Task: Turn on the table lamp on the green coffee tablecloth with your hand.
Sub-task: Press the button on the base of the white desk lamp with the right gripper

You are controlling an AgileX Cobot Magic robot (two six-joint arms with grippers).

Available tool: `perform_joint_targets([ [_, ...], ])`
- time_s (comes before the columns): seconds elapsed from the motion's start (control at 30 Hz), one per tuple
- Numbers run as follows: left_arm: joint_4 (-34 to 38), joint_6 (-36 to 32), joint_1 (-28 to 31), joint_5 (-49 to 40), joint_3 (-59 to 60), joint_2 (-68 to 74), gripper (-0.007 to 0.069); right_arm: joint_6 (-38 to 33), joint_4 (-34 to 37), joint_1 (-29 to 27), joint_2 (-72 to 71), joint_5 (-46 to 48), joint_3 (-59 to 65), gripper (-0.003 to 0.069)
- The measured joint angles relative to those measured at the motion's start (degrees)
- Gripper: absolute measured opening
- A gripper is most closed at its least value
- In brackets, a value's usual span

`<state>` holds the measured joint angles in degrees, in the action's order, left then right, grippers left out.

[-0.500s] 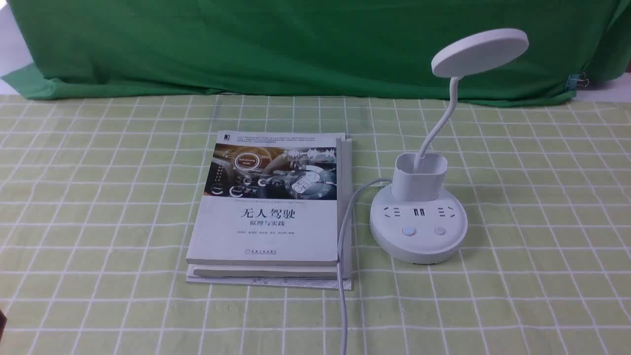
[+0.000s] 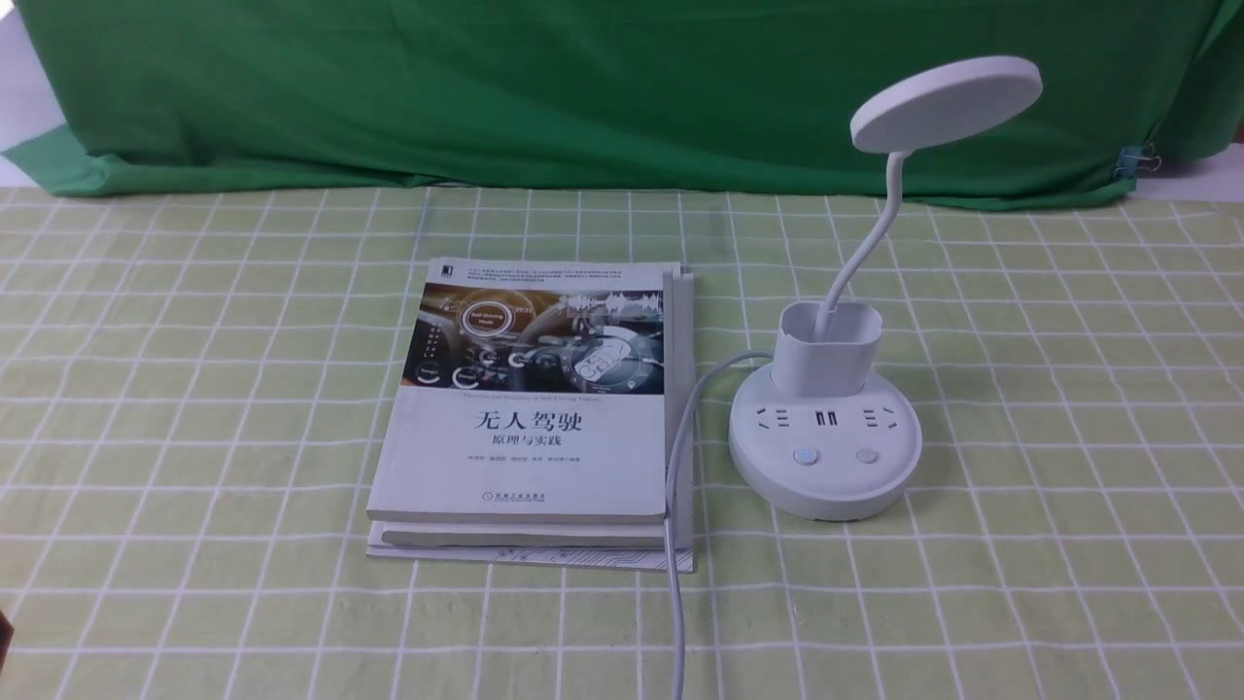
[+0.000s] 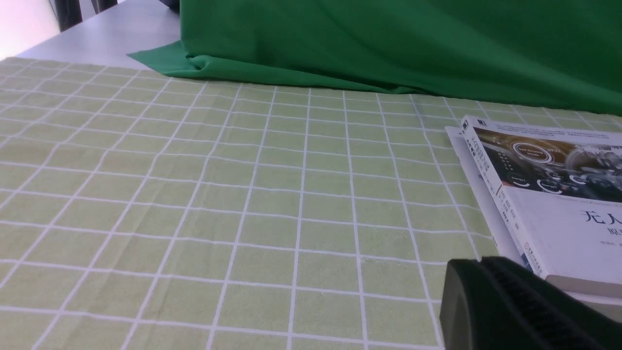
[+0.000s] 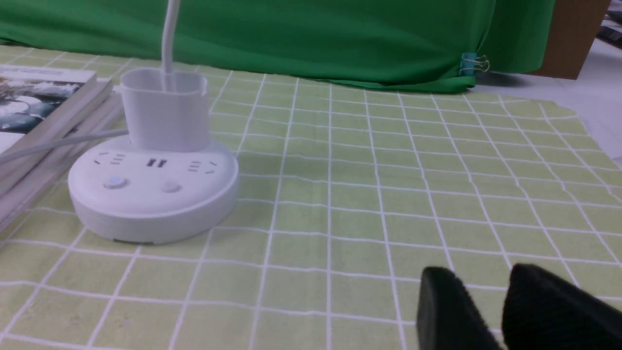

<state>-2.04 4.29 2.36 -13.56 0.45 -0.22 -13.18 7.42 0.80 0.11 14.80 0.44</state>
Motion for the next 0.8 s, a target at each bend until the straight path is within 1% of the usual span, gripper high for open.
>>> perform_joint_targets([
  [0.67,-0.11,0.00,0.00,0.00,0.00,0.00,0.0003,0.00,0.00,0.00,0.00,-0.95,0.00,0.0244],
  [0.77,-0.11,0.00,0.00,0.00,0.00,0.00,0.0003,2.67,0.08,0.00,0.00,-4.50,0.00,0.0244],
  [0.8,-0.11,0.00,0.00,0.00,0.00,0.00,0.0003,7.73,0.21,0.00,0.00,-7.85,0.00,0.0244],
])
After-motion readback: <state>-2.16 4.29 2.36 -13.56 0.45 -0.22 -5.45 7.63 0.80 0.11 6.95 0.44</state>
